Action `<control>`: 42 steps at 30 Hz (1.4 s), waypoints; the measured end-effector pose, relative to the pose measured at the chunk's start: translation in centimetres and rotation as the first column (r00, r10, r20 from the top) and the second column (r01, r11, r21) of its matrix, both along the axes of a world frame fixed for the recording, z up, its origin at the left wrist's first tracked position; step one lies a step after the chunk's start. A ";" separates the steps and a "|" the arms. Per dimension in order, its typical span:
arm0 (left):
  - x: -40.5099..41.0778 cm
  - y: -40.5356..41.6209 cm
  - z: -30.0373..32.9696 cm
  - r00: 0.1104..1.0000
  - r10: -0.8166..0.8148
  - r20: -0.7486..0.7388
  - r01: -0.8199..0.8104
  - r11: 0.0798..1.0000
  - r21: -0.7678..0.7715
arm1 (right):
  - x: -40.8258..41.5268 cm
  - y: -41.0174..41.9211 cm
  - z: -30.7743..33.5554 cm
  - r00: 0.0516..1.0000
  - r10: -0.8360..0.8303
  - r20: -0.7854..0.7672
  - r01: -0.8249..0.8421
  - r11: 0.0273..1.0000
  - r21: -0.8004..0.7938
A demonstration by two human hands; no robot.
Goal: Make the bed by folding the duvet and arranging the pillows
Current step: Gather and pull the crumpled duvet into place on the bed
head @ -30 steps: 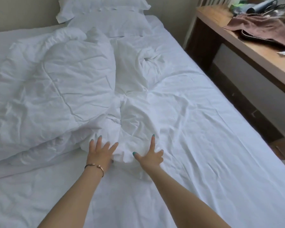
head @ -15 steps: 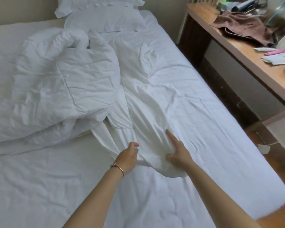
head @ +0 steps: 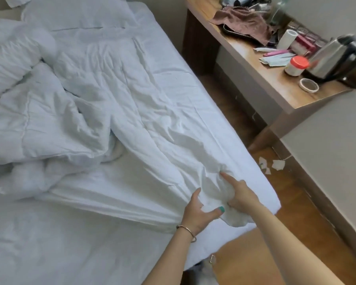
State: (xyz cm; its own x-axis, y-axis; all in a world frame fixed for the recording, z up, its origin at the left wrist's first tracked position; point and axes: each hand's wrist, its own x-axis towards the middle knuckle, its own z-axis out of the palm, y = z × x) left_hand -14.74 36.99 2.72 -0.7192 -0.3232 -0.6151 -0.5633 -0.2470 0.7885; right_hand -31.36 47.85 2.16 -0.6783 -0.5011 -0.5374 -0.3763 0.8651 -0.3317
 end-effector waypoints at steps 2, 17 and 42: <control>-4.2 6.4 -0.2 0.999 -0.028 -0.020 0.029 0.998 0.051 | -4.7 4.9 0.6 0.999 0.020 -0.039 -0.017 0.996 0.093; -15.0 13.1 -6.7 0.793 -0.321 0.518 0.599 0.567 -0.566 | -17.3 21.1 -4.6 0.983 -0.181 -0.038 0.184 0.974 0.133; 9.5 4.0 -7.9 0.709 -0.096 0.699 0.608 0.587 -0.535 | 7.0 2.8 -6.1 0.923 0.334 -0.192 -0.339 0.941 0.007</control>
State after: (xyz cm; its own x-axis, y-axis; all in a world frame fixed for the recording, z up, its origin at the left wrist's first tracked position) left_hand -5.25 41.00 -5.17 -0.4852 -0.6150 -0.6216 -0.8321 0.5431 0.1124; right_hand -24.38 50.66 -3.89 -0.5548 -0.7290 -0.4010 -0.7009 0.6692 -0.2468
